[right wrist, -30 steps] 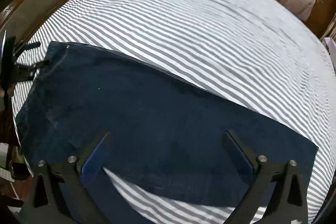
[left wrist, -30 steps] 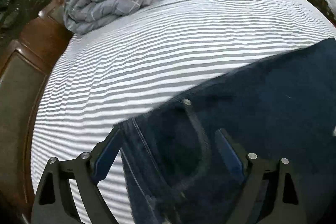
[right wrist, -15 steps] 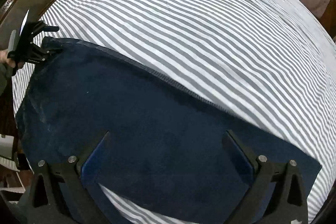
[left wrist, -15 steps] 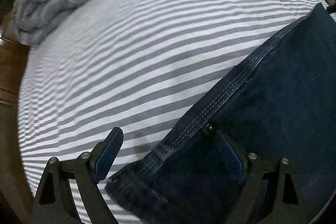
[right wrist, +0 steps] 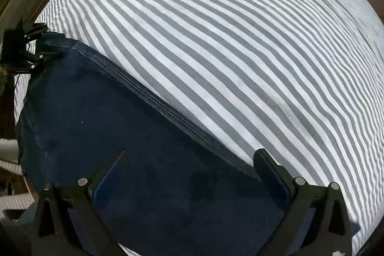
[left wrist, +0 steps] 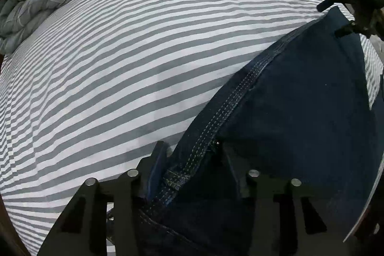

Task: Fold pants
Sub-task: 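Lift the held leg edge with both grippers and fold it over the other leg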

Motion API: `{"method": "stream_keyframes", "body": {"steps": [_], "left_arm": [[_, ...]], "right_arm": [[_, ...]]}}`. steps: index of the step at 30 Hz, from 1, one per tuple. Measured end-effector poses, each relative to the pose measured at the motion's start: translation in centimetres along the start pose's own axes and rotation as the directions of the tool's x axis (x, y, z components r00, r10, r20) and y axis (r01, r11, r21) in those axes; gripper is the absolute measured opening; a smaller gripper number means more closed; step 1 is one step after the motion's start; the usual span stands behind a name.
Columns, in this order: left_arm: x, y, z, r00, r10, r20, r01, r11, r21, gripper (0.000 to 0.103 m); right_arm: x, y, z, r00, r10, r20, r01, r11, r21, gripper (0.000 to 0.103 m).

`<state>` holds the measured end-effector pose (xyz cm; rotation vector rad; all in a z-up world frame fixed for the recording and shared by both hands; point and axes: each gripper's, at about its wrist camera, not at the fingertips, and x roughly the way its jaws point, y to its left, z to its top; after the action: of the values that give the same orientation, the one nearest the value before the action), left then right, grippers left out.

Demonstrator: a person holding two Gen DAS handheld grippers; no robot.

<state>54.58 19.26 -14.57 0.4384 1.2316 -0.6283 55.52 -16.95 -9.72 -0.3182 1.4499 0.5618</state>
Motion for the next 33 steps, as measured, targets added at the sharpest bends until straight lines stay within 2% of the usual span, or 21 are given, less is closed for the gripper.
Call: {"method": "stream_keyframes", "body": {"steps": [2,4,5,6,7,9,11,12,13,15,16,17,20,22,25,28,33], "left_arm": [[-0.1,0.2,-0.1,1.000,0.002,-0.005,-0.001,1.000,0.019,0.048],[-0.1,-0.4,0.2,1.000,0.021,-0.010,-0.020,0.999,0.043,0.053],[0.1,-0.3,0.3,0.999,0.041,-0.013,-0.041,0.998,0.044,0.063],[0.3,-0.2,0.4,0.998,0.065,-0.013,-0.065,0.997,0.033,0.078],[0.4,-0.3,0.6,0.996,0.089,-0.010,-0.089,0.996,0.014,0.082],[0.8,0.5,0.4,0.999,0.053,-0.012,-0.054,0.998,-0.036,0.083],[0.9,1.0,0.1,1.000,0.015,-0.013,-0.016,0.997,-0.080,0.076],[0.8,0.8,0.0,1.000,0.005,-0.008,-0.005,0.997,-0.072,0.065],[0.6,0.4,-0.1,1.000,-0.007,0.001,0.007,0.999,-0.049,0.058],[0.3,-0.8,-0.1,1.000,0.017,0.009,-0.017,1.000,0.003,0.049],[0.2,-1.1,-0.1,1.000,0.017,0.009,-0.017,1.000,0.017,0.043],[0.3,-1.4,0.1,1.000,-0.003,0.003,0.002,1.000,0.029,0.034],[-0.2,-2.7,0.3,1.000,0.028,0.008,-0.028,0.998,0.063,0.032],[-0.5,-2.6,0.1,1.000,0.026,0.017,-0.027,0.999,0.045,0.030],[-0.8,-3.1,0.2,0.998,0.048,0.032,-0.050,0.998,0.047,0.027],[-1.5,-3.0,-0.3,0.997,0.070,0.045,-0.072,0.996,0.056,0.024],[-2.5,-3.3,-0.7,0.994,0.089,0.059,-0.092,0.995,0.046,0.019]], "right_arm": [[0.5,0.3,0.7,1.000,0.000,-0.028,-0.001,0.999,-0.038,0.102],[1.0,0.4,1.3,0.999,-0.004,-0.053,0.000,0.997,-0.077,0.098],[1.2,0.4,1.6,0.998,0.000,-0.067,-0.007,0.995,-0.099,0.096],[1.4,0.5,1.7,0.997,0.005,-0.074,-0.013,0.994,-0.110,0.094],[1.7,0.4,1.9,0.997,-0.001,-0.083,-0.010,0.992,-0.124,0.090],[2.0,-0.2,2.2,0.996,-0.001,-0.087,-0.011,0.991,-0.133,0.085],[2.8,-1.1,2.1,0.992,0.010,-0.125,-0.027,0.991,-0.134,0.081],[2.9,-1.2,2.0,0.992,0.017,-0.128,-0.035,0.989,-0.143,0.080],[2.9,-1.3,1.8,0.993,0.025,-0.115,-0.043,0.987,-0.155,0.081],[2.8,-1.1,1.5,0.994,0.028,-0.105,-0.046,0.984,-0.171,0.080],[2.7,-0.9,1.3,0.995,0.029,-0.097,-0.047,0.980,-0.192,0.076],[2.6,-0.5,1.0,0.996,0.031,-0.089,-0.050,0.974,-0.221,0.073],[2.3,0.4,0.3,0.997,0.011,-0.078,-0.031,0.963,-0.268,0.055],[1.9,0.6,0.0,0.997,0.018,-0.070,-0.036,0.963,-0.269,0.035],[1.6,0.7,-0.4,0.998,0.002,-0.069,-0.020,0.964,-0.267,0.019],[1.4,1.6,-0.5,0.998,-0.019,-0.062,0.001,0.963,-0.270,0.015],[0.0,3.3,-0.9,0.998,-0.061,-0.002,0.059,0.965,-0.256,0.013]]}}
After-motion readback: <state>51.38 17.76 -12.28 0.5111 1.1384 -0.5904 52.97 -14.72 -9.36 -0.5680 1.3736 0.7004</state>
